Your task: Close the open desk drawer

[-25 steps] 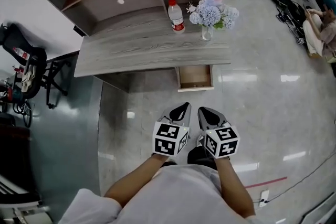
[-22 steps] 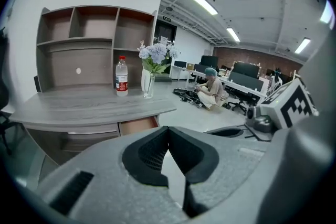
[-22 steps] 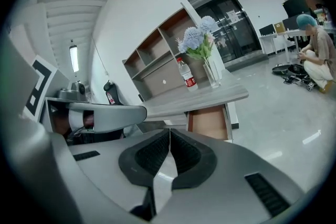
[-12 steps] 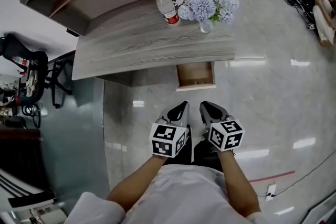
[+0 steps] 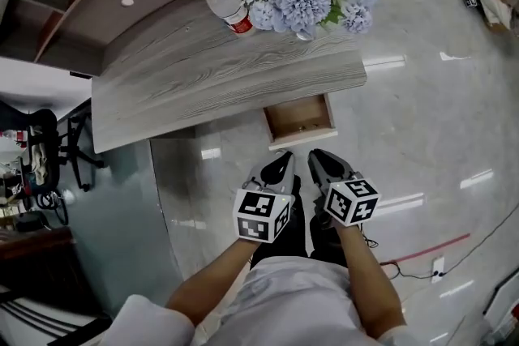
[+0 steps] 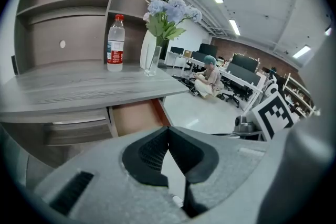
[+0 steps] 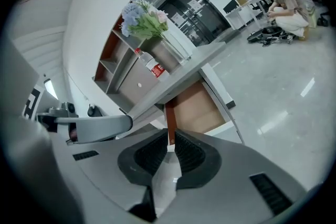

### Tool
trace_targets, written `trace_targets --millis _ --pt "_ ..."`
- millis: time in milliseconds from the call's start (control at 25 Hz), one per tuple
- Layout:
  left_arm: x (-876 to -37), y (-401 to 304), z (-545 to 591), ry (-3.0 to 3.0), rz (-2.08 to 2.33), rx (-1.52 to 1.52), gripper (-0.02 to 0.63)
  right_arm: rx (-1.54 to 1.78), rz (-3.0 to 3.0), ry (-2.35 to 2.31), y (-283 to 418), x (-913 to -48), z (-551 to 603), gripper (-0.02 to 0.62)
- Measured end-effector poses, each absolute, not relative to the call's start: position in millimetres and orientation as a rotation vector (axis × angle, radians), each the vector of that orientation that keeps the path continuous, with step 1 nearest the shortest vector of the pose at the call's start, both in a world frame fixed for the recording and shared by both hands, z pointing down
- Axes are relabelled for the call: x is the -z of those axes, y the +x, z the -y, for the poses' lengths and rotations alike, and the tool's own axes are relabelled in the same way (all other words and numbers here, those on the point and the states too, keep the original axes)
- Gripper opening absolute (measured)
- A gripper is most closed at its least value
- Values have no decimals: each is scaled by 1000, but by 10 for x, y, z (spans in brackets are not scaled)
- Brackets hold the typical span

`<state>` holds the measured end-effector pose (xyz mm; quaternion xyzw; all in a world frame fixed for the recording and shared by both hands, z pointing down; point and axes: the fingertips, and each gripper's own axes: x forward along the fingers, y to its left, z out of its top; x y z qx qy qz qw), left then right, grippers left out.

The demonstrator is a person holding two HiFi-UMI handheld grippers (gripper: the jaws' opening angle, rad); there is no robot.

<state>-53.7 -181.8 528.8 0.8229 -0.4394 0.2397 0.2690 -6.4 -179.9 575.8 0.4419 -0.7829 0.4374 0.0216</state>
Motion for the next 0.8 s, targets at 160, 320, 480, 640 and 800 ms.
trace_targets --millis 160,320,480,640,800 --pt "-5418 -592 1971 2213 1151 -660 3 -1486 2368 1433 -119 -5999 1848 6" --pt "-5508 -660 2116 2215 1137 -686 3 -1611 2337 1475 -190 -6177 1910 74" --pt "-5564 -708 2177 2212 1125 -705 3 -1746 2284 1519 -242 -6363 1950 109" --pt "-5613 -809 2215 2205 1117 -724 3 -1896 2219 1578 -294 -6519 1997 152" --pt "-5656 -927 2230 2189 1122 -745 3 -1998 2174 1626 -352 -6636 2031 178"
